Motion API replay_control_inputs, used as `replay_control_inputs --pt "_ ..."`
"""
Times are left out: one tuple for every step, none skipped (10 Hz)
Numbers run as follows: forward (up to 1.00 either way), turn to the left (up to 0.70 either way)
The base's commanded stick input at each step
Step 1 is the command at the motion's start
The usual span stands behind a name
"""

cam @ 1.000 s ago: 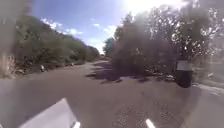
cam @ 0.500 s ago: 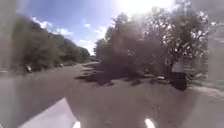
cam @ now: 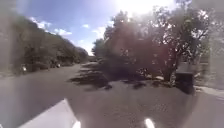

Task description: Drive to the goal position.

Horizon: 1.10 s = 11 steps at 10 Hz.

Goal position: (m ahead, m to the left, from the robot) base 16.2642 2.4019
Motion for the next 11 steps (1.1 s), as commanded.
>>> replay_control_inputs --pt "0.50 0.00" --pt "0.50 0.00" --pt "0.50 0.00" --pt "0.50 0.00" --pt "0.50 0.00" --pt "0.50 0.00" --pt "0.50 0.00" --pt "0.50 0.00" --pt "0.50 0.00" --pt "0.50 0.00" --pt "0.50 0.00"
